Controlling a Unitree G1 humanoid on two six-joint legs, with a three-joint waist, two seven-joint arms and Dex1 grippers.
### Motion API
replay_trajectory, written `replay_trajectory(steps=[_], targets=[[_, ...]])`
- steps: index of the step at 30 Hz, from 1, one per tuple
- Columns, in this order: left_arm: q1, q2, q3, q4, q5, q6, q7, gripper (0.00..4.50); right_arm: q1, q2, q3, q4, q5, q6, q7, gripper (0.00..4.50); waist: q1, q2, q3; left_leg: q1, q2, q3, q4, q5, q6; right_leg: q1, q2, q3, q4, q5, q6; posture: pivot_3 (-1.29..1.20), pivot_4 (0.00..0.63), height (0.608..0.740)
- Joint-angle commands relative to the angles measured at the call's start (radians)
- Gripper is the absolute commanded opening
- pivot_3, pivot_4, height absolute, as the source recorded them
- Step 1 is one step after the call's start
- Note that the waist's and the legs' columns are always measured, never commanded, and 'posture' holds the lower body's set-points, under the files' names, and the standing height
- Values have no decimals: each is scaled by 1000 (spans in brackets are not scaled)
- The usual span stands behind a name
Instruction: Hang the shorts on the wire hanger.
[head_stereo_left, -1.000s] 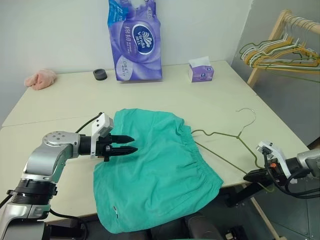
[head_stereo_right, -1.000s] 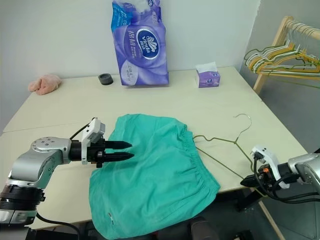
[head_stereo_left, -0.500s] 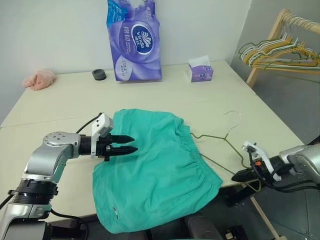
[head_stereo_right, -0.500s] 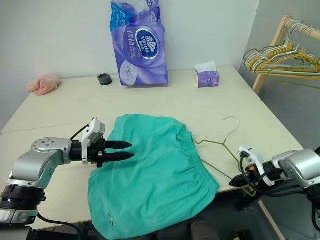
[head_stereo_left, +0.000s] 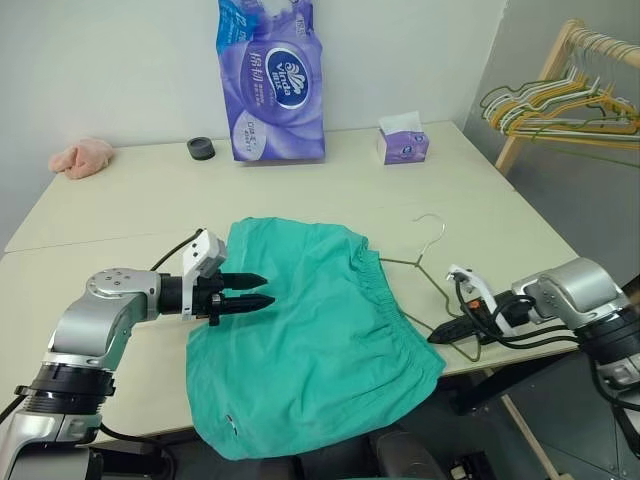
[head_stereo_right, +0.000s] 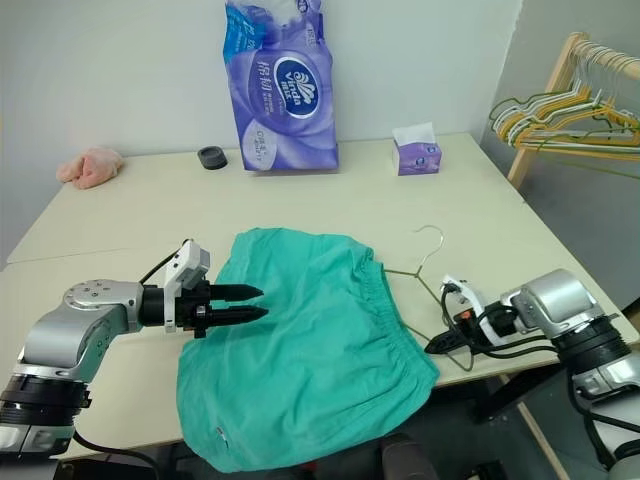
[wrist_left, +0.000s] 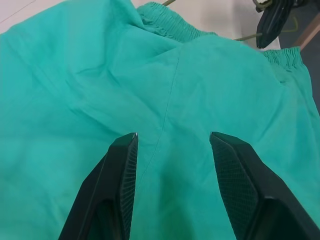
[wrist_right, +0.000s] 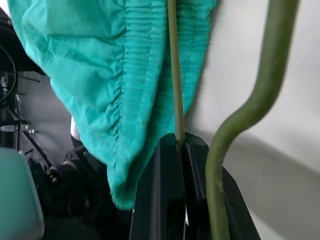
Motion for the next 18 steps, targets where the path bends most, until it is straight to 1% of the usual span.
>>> replay_trajectory(steps=[1,6,9,10,12,15,17,18], targets=[[-6,1,33,-33,-17,-9,9,2412,-42,52,-102,14,19,40,-64,0,0,0,0,0,0,0,0,0,0,0,0,0,0,0,0,-170,61,740],[-27,-25,47,-13,-21,-8,50,2412,-56,172,-263,-14,58,128,-183,0,0,0,0,0,0,0,0,0,0,0,0,0,0,2,-3,-176,61,740],[-56,-49,66,10,-24,6,94,2412,-56,221,-330,-85,61,119,-247,0,1,0,0,-1,0,-1,0,0,0,0,0,0,0,2,-4,-179,61,740],[-67,-57,74,20,-25,11,111,2412,-52,229,-337,-122,53,90,-266,0,1,0,0,-1,0,-1,0,0,0,0,0,0,1,2,-4,-178,61,740],[-86,-68,89,38,-28,17,143,2412,-31,213,-301,-208,29,10,-271,0,1,0,0,-1,0,-1,0,0,0,0,0,0,0,2,-3,-181,60,740],[-166,-100,137,118,-22,3,234,2968,0,221,-250,-304,-19,-95,-313,0,2,0,0,-1,0,-1,0,0,0,0,-1,0,0,1,-1,-181,59,740],[-212,-106,162,146,-26,-11,257,3585,14,218,-199,-338,-69,-172,-334,0,2,-2,-1,-1,0,-2,0,0,0,0,0,-1,0,0,0,-182,57,740],[-235,-105,170,153,-29,-17,260,3936,12,234,-202,-337,-69,-166,-354,0,1,-2,-1,-1,0,-2,0,0,0,0,0,-1,0,0,0,-182,57,740]])
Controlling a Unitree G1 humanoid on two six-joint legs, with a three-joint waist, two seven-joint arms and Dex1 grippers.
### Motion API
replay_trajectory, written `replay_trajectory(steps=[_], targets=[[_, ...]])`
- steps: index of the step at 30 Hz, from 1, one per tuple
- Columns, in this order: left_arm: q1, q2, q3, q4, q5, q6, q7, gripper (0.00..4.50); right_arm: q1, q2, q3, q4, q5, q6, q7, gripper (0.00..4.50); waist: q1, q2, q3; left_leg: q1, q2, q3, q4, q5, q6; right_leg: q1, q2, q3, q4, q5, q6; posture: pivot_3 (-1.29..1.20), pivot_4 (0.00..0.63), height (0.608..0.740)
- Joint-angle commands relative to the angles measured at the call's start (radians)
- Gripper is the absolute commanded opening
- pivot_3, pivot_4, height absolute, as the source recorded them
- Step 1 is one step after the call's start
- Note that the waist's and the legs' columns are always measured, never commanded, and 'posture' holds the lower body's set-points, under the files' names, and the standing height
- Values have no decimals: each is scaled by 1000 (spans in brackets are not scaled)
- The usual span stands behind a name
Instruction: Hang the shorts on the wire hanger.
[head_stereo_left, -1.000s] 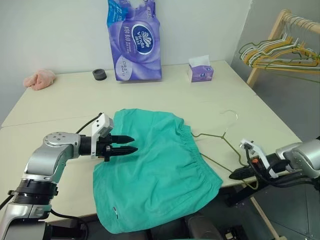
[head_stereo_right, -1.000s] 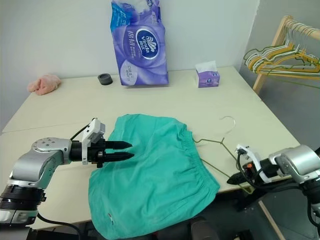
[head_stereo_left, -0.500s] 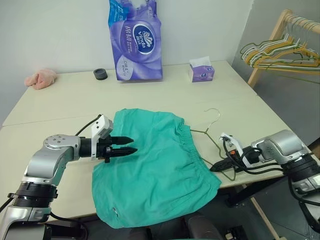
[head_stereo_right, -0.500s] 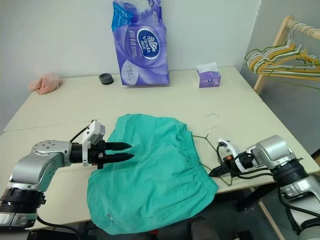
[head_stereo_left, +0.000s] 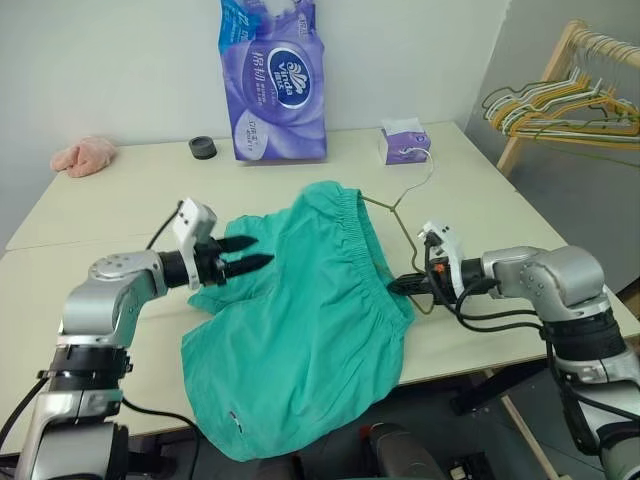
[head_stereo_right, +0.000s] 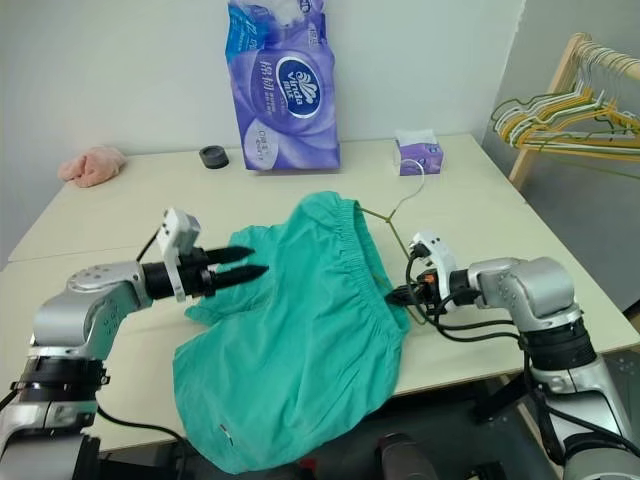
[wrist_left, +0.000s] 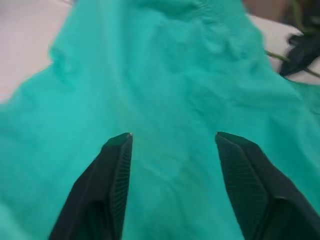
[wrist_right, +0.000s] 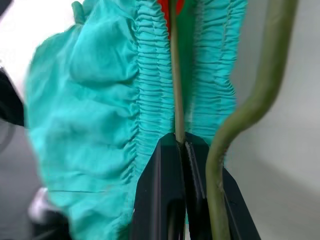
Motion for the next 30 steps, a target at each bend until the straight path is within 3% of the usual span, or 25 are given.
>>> replay_trajectory(steps=[1,2,9,18,30], targets=[[-82,8,63,8,-19,-30,24,4175,-7,23,14,-40,-33,-55,-50,0,-2,0,0,0,0,0,0,0,0,0,0,0,0,0,0,-182,57,740],[-107,13,66,7,-25,-29,15,4480,-9,16,36,-40,-60,-84,-60,0,-2,0,0,0,0,1,0,0,0,0,0,0,0,1,-2,-182,57,740],[-217,69,6,-10,-11,-53,-130,4480,-20,-50,158,-56,-184,-252,-42,0,-2,0,0,0,-1,1,0,0,0,0,-1,0,0,3,-4,-172,47,740],[-319,113,-172,177,184,-310,-325,4480,-27,-90,253,-133,-314,-451,10,0,-3,0,0,0,-1,2,0,0,0,-1,0,-1,0,1,-1,-171,42,740],[-260,67,-262,146,225,-366,-453,4480,-16,-89,265,-179,-401,-539,49,0,-5,0,0,0,0,2,1,0,0,-1,0,0,0,3,-4,-186,46,740]])
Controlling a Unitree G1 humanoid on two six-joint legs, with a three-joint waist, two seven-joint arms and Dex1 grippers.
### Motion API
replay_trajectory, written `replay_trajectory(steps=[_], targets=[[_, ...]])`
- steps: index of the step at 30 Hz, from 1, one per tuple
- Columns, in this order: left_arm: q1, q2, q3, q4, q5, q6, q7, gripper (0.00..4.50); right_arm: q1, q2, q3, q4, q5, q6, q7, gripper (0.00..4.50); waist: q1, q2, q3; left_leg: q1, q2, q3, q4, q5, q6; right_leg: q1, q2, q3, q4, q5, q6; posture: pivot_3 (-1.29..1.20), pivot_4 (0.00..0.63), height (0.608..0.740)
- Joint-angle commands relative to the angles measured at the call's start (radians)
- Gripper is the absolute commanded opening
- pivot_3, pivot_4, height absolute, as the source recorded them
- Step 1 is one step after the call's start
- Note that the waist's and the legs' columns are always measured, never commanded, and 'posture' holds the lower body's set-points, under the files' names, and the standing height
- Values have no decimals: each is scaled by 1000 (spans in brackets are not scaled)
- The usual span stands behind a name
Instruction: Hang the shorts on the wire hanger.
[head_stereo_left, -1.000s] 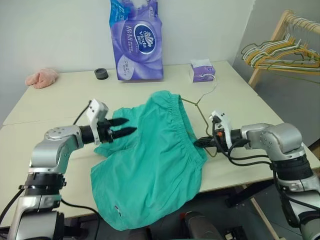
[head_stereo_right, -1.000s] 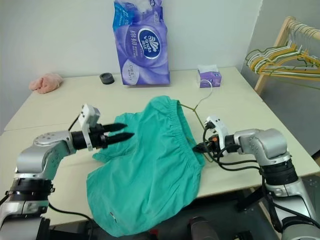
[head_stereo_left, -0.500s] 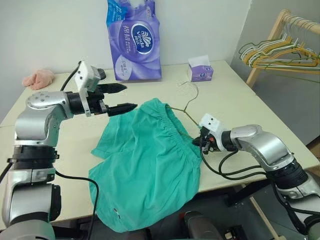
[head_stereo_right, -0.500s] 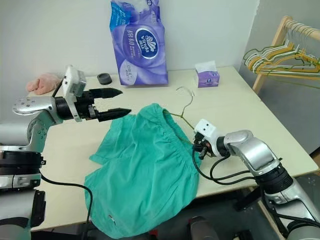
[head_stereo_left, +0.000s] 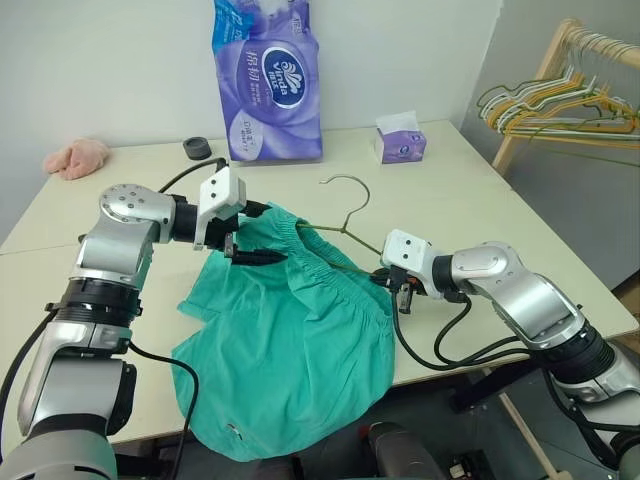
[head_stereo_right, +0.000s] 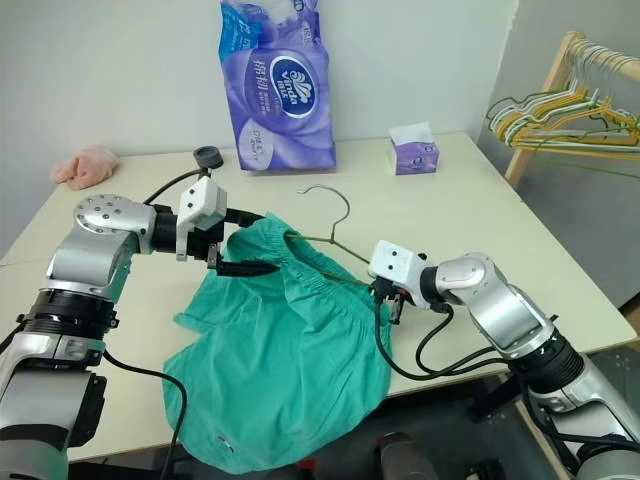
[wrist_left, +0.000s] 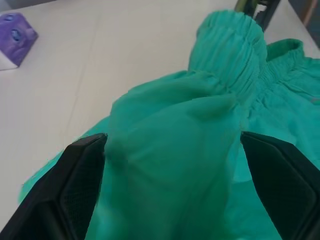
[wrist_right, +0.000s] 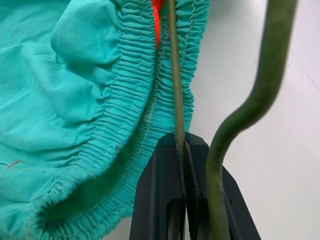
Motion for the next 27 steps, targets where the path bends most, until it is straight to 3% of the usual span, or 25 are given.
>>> replay_trajectory(steps=[1,2,17,22,27], targets=[[5,5,-2,-31,7,-12,-21,4480,-9,-6,-14,-47,-26,-42,9,0,1,0,0,0,0,0,0,0,0,0,0,0,0,0,0,-187,47,740],[6,4,-5,-27,12,-14,-21,4480,-8,-6,-15,-49,-34,-52,11,0,1,0,0,0,0,0,0,0,0,0,0,0,0,0,0,-187,47,740],[102,5,1,-136,-10,70,-34,232,-21,7,-23,-53,-93,-166,70,0,1,0,0,0,0,0,0,0,0,0,0,0,0,0,0,-187,51,740],[113,9,4,-154,-8,83,-36,101,-17,-12,-17,-60,-100,-230,122,0,2,0,0,0,0,0,0,0,0,0,0,0,0,0,0,-184,52,740],[122,24,9,-161,-3,96,-42,67,-2,-80,-50,3,-116,-300,166,1441,2,0,0,0,0,0,0,0,0,0,0,0,0,0,0,-181,52,740]])
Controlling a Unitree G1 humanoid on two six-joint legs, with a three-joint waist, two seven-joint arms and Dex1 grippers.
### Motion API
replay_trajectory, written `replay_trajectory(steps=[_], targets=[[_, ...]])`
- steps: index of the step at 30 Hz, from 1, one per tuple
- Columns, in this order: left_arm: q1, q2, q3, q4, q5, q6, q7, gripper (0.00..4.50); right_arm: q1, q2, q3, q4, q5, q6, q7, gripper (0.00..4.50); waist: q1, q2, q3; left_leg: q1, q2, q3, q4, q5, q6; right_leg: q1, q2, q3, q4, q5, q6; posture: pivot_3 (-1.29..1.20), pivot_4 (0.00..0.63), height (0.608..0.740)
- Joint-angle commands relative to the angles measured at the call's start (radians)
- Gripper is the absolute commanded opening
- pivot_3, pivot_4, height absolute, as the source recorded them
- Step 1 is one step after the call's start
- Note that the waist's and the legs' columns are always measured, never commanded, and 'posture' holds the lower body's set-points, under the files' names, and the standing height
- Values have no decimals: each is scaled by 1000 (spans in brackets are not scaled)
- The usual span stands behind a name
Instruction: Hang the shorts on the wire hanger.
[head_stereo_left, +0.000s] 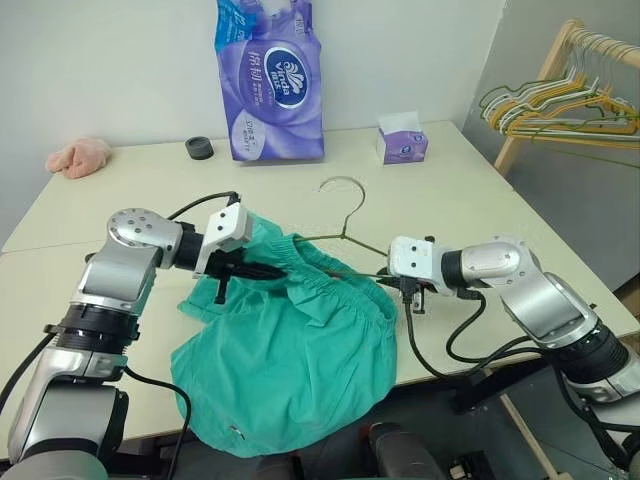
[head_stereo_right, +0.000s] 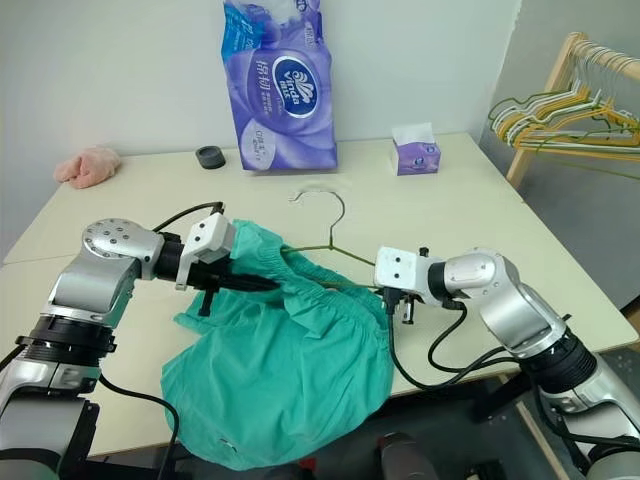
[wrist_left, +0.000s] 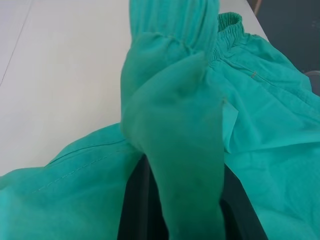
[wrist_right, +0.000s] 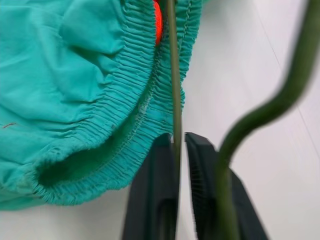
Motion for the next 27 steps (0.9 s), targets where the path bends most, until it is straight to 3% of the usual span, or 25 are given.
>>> replay_trajectory(steps=[1,9,13,17,21,27], targets=[[-5,8,10,-20,-4,20,17,61,-12,-33,-48,27,-20,-109,22,1851,0,0,0,0,0,0,0,0,0,0,0,0,0,0,0,-180,52,740],[20,17,24,-22,-3,23,50,18,18,-251,-217,281,-76,-175,3,4500,6,0,0,0,-1,1,0,0,0,0,-1,0,0,0,0,-191,57,740],[21,17,22,-8,0,11,63,16,116,-292,-327,297,0,-123,25,4500,2,0,0,0,0,1,0,0,0,0,-1,1,0,0,0,-201,59,740],[-5,0,25,33,11,-14,94,16,301,-204,-512,46,327,159,85,4500,-2,0,0,2,1,0,-1,0,0,1,2,2,1,-1,1,-211,64,740],[-24,-11,26,58,12,-27,105,16,428,-99,-540,-188,453,373,-39,4500,-4,1,0,2,2,-1,-1,0,0,1,3,2,1,-2,4,-216,66,740],[-33,-17,24,65,14,-36,109,16,519,49,-510,-316,469,543,-263,4500,3,0,0,1,1,0,0,0,0,1,1,2,0,-3,4,-214,68,740]])
